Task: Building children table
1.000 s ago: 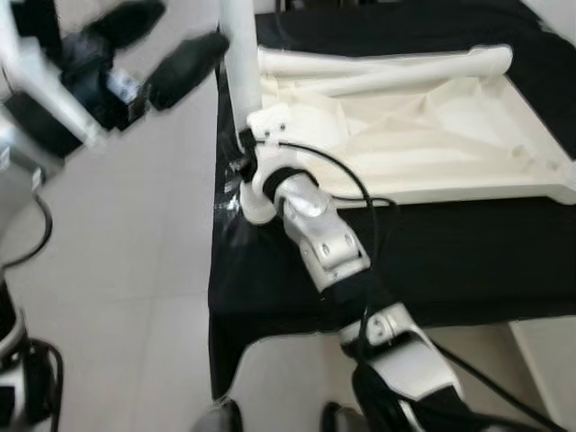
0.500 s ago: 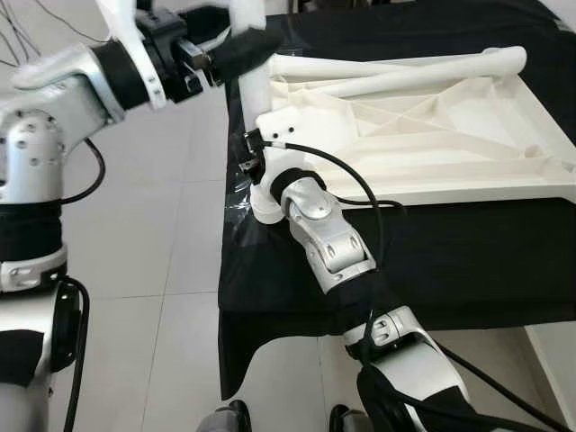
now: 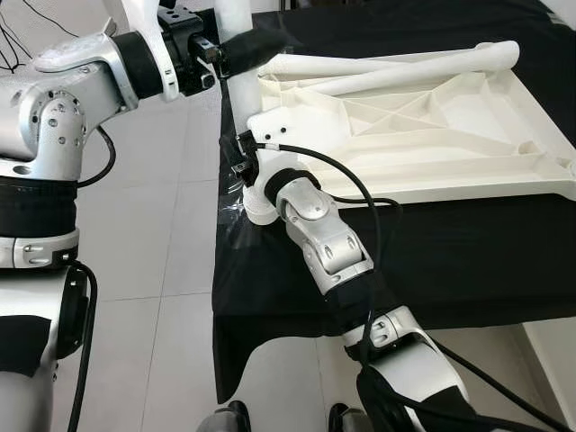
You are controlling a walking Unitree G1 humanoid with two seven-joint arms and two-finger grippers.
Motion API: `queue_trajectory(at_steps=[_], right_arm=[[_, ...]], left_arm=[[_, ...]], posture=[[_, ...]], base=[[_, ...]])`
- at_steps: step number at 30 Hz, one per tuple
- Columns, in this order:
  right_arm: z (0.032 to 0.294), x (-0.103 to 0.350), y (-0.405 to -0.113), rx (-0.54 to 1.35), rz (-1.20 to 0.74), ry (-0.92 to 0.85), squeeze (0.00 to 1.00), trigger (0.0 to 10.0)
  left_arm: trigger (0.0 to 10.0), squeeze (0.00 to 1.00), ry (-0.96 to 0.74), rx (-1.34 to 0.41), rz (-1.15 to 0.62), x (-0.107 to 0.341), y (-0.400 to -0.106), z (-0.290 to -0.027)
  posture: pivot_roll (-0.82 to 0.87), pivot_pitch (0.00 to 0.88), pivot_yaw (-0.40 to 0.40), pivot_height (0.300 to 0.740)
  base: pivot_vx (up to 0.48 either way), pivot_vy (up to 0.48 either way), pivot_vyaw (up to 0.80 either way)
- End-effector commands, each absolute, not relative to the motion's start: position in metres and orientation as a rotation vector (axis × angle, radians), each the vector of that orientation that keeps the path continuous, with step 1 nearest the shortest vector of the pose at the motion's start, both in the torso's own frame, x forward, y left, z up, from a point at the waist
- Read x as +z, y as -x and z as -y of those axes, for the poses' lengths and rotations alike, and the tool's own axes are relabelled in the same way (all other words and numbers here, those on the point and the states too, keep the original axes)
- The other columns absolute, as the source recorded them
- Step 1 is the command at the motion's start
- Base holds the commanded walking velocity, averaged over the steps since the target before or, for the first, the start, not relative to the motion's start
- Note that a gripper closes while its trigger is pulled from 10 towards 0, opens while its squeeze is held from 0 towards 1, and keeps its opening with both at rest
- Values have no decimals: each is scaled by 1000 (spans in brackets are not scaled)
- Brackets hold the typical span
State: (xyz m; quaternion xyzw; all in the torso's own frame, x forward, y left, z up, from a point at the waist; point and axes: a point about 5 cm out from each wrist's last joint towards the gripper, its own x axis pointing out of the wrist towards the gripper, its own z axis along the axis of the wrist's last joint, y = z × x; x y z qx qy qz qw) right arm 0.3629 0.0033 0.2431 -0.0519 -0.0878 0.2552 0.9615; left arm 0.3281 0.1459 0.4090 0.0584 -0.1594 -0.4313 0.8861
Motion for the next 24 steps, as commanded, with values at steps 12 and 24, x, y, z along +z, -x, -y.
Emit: queue_trajectory(at_steps=[12,24], right_arm=[[4,177,-360,549,-124,54,733,10000],[38,251,-379,951,184,195,1000,10000]], left_arm=[[0,0,-148,-928,364,411,-326,-141],[0,0,-141,-933,366,410,-327,-144]], posture=[[50,280,42,740],[58,277,47,740]], base=[[0,0,0],[0,0,0]])
